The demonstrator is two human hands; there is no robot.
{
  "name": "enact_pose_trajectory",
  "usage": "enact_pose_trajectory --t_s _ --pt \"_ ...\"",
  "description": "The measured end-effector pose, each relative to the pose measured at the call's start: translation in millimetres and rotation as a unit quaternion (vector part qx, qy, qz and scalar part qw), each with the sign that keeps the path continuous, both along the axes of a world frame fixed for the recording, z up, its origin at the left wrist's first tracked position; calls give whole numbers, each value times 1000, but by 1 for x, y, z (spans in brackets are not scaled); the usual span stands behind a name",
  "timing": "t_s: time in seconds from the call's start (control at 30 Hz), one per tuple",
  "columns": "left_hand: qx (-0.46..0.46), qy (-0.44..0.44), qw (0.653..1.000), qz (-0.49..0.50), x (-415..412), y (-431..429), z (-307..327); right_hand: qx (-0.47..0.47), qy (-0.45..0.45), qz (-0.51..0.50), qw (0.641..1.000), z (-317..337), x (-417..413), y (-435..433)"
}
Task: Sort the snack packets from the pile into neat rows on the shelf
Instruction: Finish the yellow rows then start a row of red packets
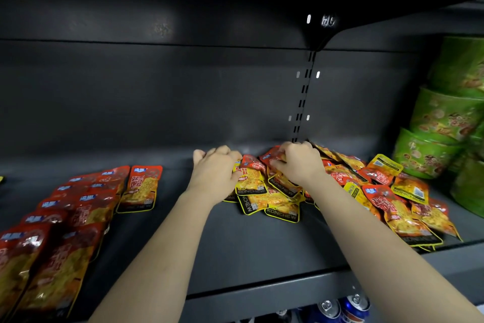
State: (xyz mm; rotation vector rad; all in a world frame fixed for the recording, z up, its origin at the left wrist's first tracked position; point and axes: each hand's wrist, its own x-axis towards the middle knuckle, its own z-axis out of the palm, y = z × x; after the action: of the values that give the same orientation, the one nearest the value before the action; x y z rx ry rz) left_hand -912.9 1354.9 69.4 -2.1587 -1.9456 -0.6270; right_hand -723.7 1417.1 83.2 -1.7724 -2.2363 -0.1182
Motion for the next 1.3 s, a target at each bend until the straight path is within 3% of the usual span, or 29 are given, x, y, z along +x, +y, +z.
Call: enact_pose_trajectory --t_s 0.17,0.3,0.37,0.5,0.63,0.77,0.87,0.97,1.17,1.23,1.3 --pt "1 2 1000 -2 1 1 -1 -35 117 23 992 9 -3 0" --pt "-1 -21 1000 -5 2 0 1 -32 251 66 965 29 -5 -9" --pt "-7 -89 996 -18 3 -1 2 -51 350 71 933 35 -8 -11" --pt "-20 -307 949 -69 8 -4 7 -113 566 120 808 39 -16 -18" --pt "-5 -451 886 -106 9 -9 14 -177 636 158 734 41 -24 -27" --pt "31 -465 879 -101 7 -13 20 -215 657 158 705 37 -31 -30" --pt "26 -451 887 -96 3 -14 22 -225 655 169 701 35 -34 -31" --pt "5 -439 893 -94 -1 -12 23 -233 624 181 723 34 -38 -32" --pt "24 -315 946 -74 -15 -12 43 -224 618 198 727 38 -41 -28" --pt "27 -229 972 -38 -24 -12 50 -198 604 181 751 37 -38 -22" --pt "4 -119 992 30 -30 -12 52 -168 536 173 809 32 -35 -14"
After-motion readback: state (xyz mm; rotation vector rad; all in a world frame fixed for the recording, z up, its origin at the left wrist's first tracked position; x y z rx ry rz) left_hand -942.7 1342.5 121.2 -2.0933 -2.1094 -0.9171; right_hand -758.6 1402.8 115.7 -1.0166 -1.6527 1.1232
